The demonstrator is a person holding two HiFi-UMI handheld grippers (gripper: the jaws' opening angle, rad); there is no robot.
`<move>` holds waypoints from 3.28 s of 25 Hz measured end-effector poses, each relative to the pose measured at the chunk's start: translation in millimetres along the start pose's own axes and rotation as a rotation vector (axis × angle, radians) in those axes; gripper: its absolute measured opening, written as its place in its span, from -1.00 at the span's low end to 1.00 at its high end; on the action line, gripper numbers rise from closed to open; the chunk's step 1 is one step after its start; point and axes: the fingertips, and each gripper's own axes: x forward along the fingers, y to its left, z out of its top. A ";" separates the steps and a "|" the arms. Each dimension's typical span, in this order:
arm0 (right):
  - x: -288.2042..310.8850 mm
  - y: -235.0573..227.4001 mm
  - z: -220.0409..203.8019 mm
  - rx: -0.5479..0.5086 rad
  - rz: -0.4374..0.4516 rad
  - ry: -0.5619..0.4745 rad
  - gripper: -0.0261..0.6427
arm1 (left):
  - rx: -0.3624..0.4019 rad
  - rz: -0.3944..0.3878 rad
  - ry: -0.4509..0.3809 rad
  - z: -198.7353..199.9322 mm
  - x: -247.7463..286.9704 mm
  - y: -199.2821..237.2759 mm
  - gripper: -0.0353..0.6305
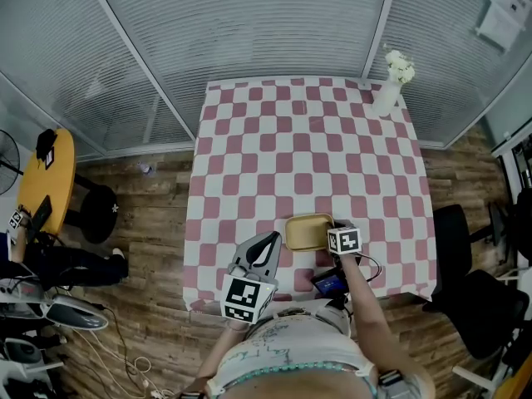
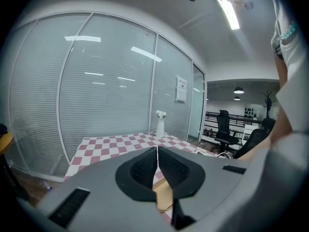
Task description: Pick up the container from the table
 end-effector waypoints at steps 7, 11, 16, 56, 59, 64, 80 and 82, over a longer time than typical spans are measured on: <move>0.3 -0.6 -0.5 0.048 0.011 -0.004 -0.84 | 0.002 0.000 -0.002 -2.0 -3.6 -2.4 -0.84; -1.0 -2.1 -2.3 0.122 0.035 -0.020 -0.85 | -0.003 0.003 -0.008 -1.7 -7.5 -3.6 -0.84; -1.1 -5.5 -1.3 0.184 0.054 -0.021 -0.86 | -0.012 0.017 -0.014 -1.7 -11.5 -0.2 -0.84; -147.8 26.9 113.7 0.104 0.061 -0.225 -0.87 | -0.015 -0.014 -0.020 0.4 -5.6 -2.0 -0.84; -162.4 32.3 115.8 0.095 0.067 -0.252 -0.87 | -0.012 -0.011 -0.022 0.4 -6.0 -1.0 -0.84; -182.6 38.7 111.4 0.075 0.075 -0.276 -0.87 | -0.015 -0.002 -0.024 -0.5 -6.5 -0.1 -0.84; -240.4 44.2 106.1 0.058 0.069 -0.420 -0.87 | -0.002 -0.006 -0.010 -6.6 3.2 -6.8 -0.84; -246.9 44.0 109.5 0.052 0.065 -0.436 -0.87 | -0.001 -0.008 -0.008 -6.3 5.0 -7.9 -0.84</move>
